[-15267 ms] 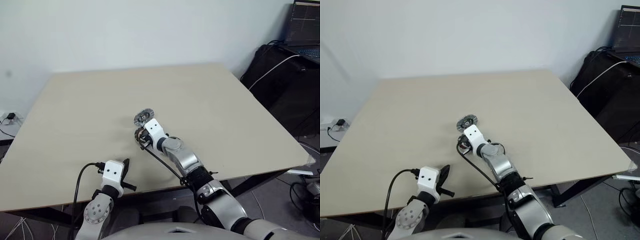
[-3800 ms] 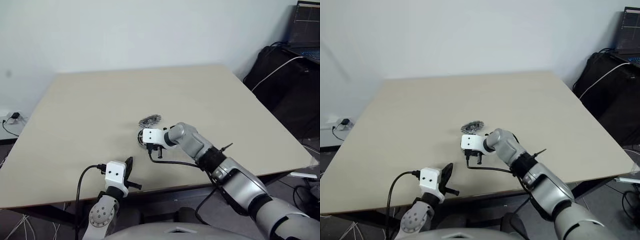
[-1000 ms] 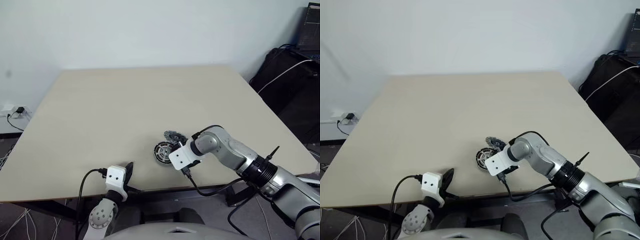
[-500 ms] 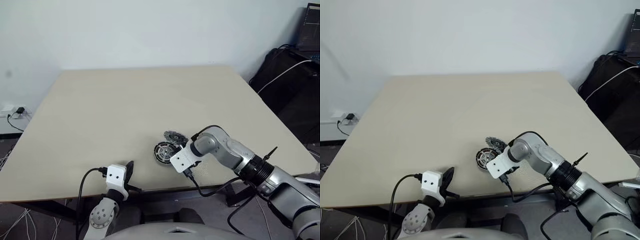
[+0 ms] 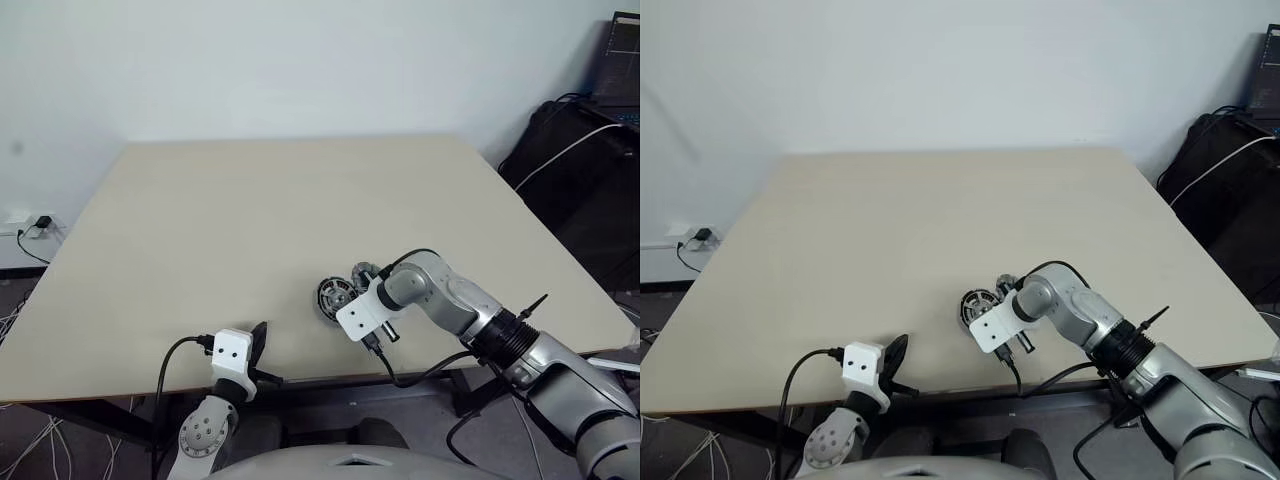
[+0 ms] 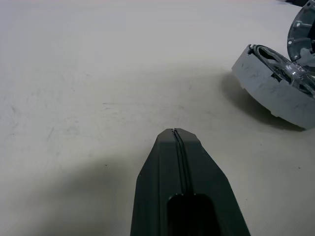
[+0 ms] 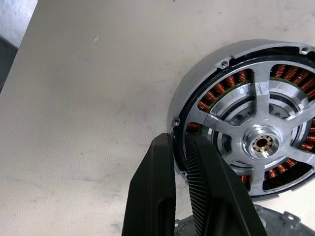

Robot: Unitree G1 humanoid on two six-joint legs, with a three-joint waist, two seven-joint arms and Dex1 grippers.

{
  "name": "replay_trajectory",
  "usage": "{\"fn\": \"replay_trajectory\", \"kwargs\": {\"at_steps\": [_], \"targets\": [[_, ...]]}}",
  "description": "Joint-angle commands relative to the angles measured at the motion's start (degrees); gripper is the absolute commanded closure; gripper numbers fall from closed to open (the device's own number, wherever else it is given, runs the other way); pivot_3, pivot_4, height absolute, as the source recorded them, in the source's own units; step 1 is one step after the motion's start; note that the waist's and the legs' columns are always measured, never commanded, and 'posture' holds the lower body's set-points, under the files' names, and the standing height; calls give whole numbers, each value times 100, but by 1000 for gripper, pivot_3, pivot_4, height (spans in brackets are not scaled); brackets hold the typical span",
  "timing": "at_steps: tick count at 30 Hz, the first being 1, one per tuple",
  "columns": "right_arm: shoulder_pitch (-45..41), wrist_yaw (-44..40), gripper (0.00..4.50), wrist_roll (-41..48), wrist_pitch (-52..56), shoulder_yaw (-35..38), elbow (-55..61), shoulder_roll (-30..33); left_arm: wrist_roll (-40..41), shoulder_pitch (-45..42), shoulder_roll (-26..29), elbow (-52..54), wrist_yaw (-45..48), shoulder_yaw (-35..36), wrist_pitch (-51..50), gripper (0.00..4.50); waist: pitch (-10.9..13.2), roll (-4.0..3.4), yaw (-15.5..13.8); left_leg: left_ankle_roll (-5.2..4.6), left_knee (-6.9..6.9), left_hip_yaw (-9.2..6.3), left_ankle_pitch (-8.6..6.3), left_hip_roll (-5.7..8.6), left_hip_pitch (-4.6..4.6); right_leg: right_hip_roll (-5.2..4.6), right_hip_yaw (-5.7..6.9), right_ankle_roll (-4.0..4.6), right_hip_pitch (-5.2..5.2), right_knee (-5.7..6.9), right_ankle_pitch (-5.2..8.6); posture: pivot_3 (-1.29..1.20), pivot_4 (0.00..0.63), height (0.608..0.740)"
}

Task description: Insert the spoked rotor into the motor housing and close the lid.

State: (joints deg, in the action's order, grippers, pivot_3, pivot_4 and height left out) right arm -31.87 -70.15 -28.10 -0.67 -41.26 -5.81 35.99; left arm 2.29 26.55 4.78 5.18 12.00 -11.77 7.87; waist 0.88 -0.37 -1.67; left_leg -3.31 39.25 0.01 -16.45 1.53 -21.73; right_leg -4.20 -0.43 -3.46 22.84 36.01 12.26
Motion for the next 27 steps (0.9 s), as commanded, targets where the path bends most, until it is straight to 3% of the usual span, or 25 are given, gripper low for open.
{"fn": "replay_trajectory", "kwargs": {"at_steps": [1,11,19,27], "targets": [[162,-70,4398,258,330,411,382,55,-10,-27,-20,190,1,-34,62,4500,1,1,-11,-2,0,0,1,0,0,0,0,0,0,-1,0,0,0,740],[1000,-503,4398,847,1943,965,1869,334,12,-60,-53,286,54,-121,-80,4500,10,3,-57,3,-4,-1,-5,1,-2,-8,2,1,3,-3,5,0,0,740],[882,-46,4398,803,2917,885,1758,-141,39,-175,-43,94,96,-122,-30,4500,19,6,-37,5,-3,0,-6,0,-2,-6,1,-12,5,0,13,0,0,740],[815,257,4399,973,3173,857,1544,-520,53,-62,-40,168,62,-80,-8,4500,22,8,-15,5,-5,-1,-6,0,-5,-6,1,0,7,-3,5,0,0,740]]}}
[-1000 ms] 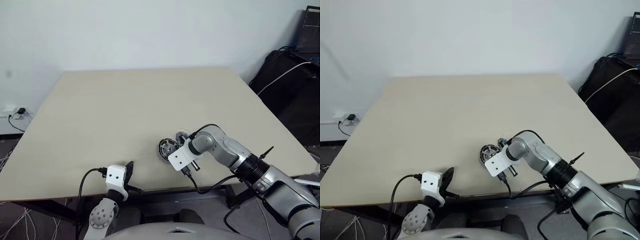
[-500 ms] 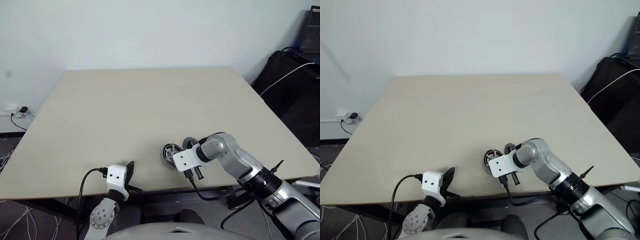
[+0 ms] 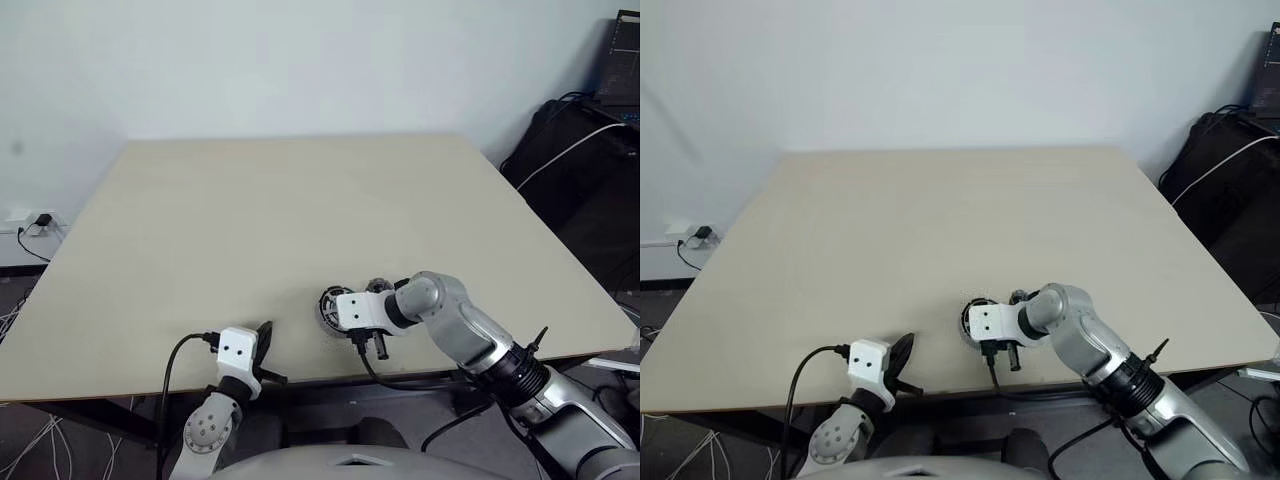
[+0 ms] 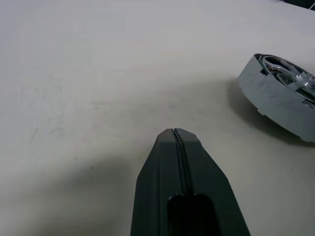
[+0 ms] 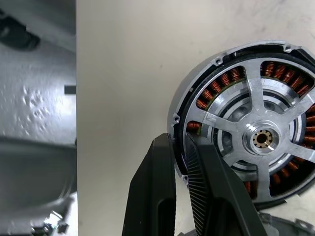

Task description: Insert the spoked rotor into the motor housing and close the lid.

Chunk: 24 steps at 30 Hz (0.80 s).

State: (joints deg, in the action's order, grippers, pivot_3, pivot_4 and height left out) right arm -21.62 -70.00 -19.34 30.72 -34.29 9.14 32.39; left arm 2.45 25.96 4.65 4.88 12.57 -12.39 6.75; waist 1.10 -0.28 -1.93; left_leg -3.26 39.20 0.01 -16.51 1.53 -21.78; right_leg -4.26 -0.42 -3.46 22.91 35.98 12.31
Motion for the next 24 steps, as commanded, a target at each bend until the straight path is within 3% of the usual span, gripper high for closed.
{"fn": "replay_trajectory", "kwargs": {"at_steps": [1,10,17,24], "targets": [[-229,281,4399,138,38,177,23,-218,34,8,-32,228,-2,-15,90,4500,0,-1,21,2,0,0,-1,0,0,0,0,-1,1,1,1,0,0,740],[-381,1192,1478,323,347,341,-46,-1006,37,-12,-51,266,-12,-5,32,4500,0,0,62,7,0,-1,-3,2,0,0,0,0,0,2,-1,0,0,740],[-386,2121,1478,746,26,852,121,-1705,39,-25,-16,189,34,19,80,4500,3,-6,93,11,-6,-2,-5,-1,-1,0,0,0,4,3,-1,0,0,740],[-262,4462,3739,394,-411,1971,-11,-2236,-83,-14,48,148,-25,54,249,4500,5,-9,89,12,-8,-1,-6,4,-6,-2,-1,-1,7,2,-1,0,0,740]]}}
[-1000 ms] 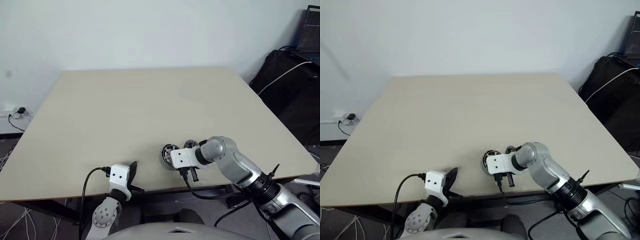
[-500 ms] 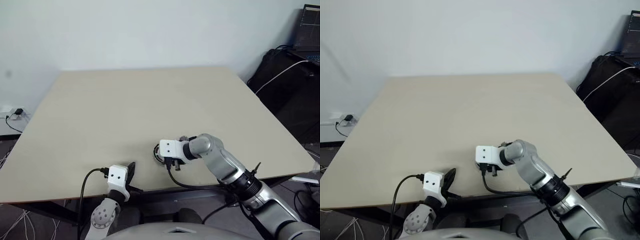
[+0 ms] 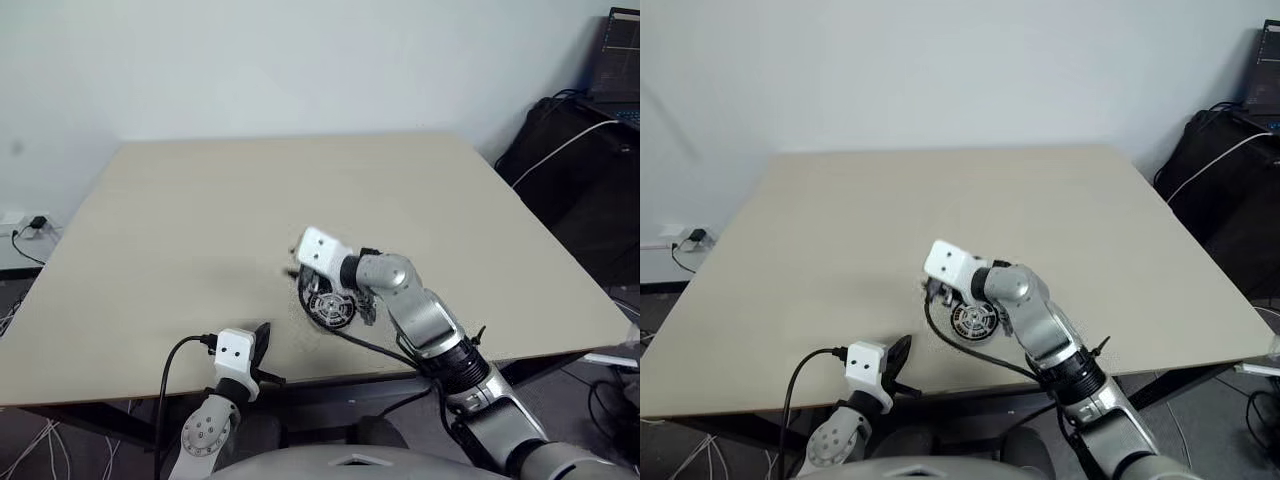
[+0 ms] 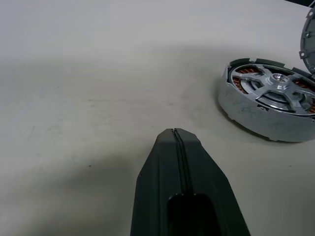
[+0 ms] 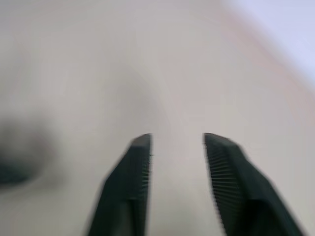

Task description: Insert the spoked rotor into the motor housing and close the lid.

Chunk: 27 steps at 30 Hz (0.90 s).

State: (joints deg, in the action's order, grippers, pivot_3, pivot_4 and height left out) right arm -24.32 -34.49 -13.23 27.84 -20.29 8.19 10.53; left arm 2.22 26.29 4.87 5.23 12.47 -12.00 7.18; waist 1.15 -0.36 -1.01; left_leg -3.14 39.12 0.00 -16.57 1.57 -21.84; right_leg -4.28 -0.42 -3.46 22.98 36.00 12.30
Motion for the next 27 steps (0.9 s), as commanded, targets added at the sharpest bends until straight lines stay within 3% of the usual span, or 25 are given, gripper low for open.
{"fn": "replay_trajectory", "kwargs": {"at_steps": [1,3,7,11,20,27], "targets": [[96,1160,4047,-280,-151,677,106,-45,-57,-46,40,98,-4,28,222,4500,0,1,-4,0,0,0,0,1,-1,-1,-1,0,2,0,0,0,0,740],[347,1615,4461,-471,-187,854,215,33,-44,-41,76,91,24,47,233,4500,-3,0,-6,1,-4,1,0,1,-3,-2,-1,1,5,0,0,0,0,740],[905,2164,4461,-790,-11,1128,586,182,-13,-47,167,242,87,26,104,4500,-3,-16,15,0,-11,9,2,-1,-25,-1,-12,5,39,3,2,0,0,740],[1471,2155,4461,-992,237,1147,906,491,-6,-58,232,505,136,-48,-146,4500,-3,-20,28,-25,-11,14,16,-3,-31,7,-16,7,45,3,3,0,0,740],[2713,1056,4461,-788,1306,805,1677,1168,15,-21,360,893,224,-15,-529,4500,0,-19,33,-29,-6,18,17,-8,-26,11,-16,-21,40,3,21,0,0,740],[3044,372,4461,-102,1072,825,2099,1478,38,-42,412,925,268,-11,-626,4500,8,-8,30,-28,-3,19,17,-12,-23,13,-16,-27,37,3,24,0,0,740]]}}
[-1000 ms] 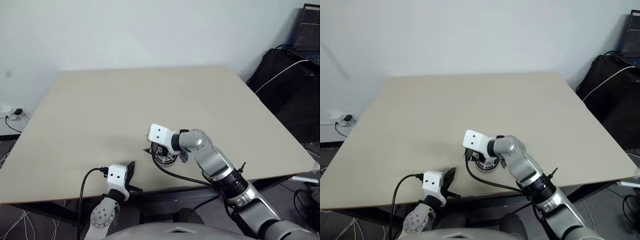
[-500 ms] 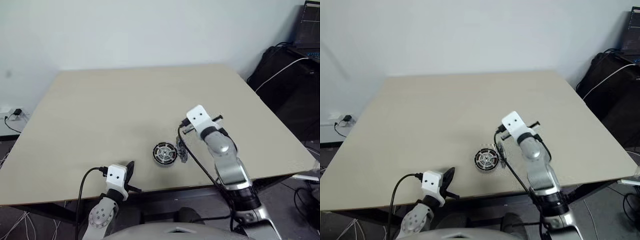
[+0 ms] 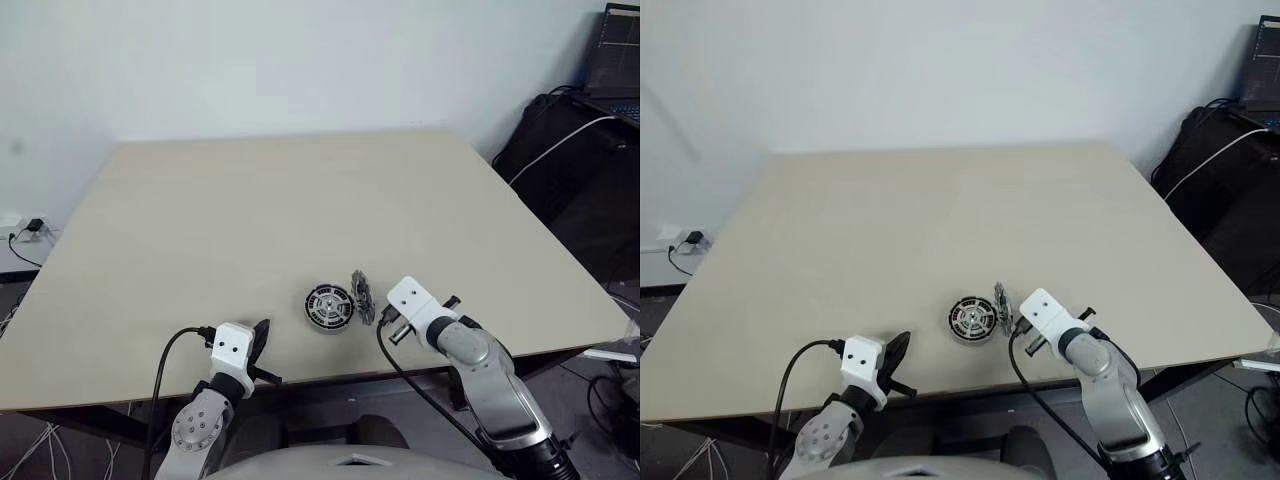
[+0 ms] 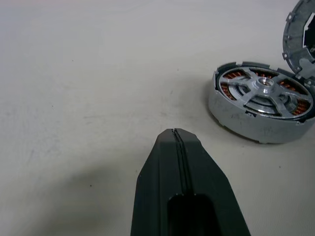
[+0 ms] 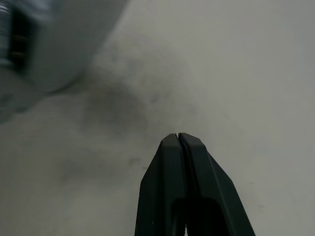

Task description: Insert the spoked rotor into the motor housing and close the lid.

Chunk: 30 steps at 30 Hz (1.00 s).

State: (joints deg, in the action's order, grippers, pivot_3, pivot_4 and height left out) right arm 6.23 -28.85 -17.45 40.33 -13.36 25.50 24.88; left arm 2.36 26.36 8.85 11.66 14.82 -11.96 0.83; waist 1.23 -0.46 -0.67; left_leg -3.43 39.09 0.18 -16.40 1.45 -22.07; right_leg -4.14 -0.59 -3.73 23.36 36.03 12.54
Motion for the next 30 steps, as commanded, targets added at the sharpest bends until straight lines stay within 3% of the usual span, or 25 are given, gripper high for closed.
{"fn": "replay_trajectory", "kwargs": {"at_steps": [1,8,15,22,30], "targets": [[9,-335,4461,489,-265,147,421,74,28,-53,15,281,42,-16,-4,4500,1,3,-6,1,0,0,-1,0,0,0,1,0,0,0,0,0,0,740],[146,-1515,4461,1473,-293,1,590,746,47,-39,27,241,63,5,-1,4500,11,20,-23,-2,0,0,-1,3,-1,-5,1,-1,-4,-4,1,0,0,740],[38,-1465,4461,1664,-224,-139,471,837,29,-43,0,208,30,2,25,4500,14,24,-29,10,1,-1,-8,-1,1,-13,1,-2,-3,-2,1,0,0,740],[-22,-1814,4461,1525,454,-717,556,1709,17,-26,-11,172,3,25,75,4500,17,33,-66,-2,4,1,-4,6,0,-23,1,-1,-5,-4,0,0,0,740],[-447,-803,4461,1400,30,-281,228,1169,112,-21,60,-99,111,146,298,4500,24,42,-55,15,4,1,-12,-1,3,-19,3,-4,-6,0,-1,0,0,740]]}}
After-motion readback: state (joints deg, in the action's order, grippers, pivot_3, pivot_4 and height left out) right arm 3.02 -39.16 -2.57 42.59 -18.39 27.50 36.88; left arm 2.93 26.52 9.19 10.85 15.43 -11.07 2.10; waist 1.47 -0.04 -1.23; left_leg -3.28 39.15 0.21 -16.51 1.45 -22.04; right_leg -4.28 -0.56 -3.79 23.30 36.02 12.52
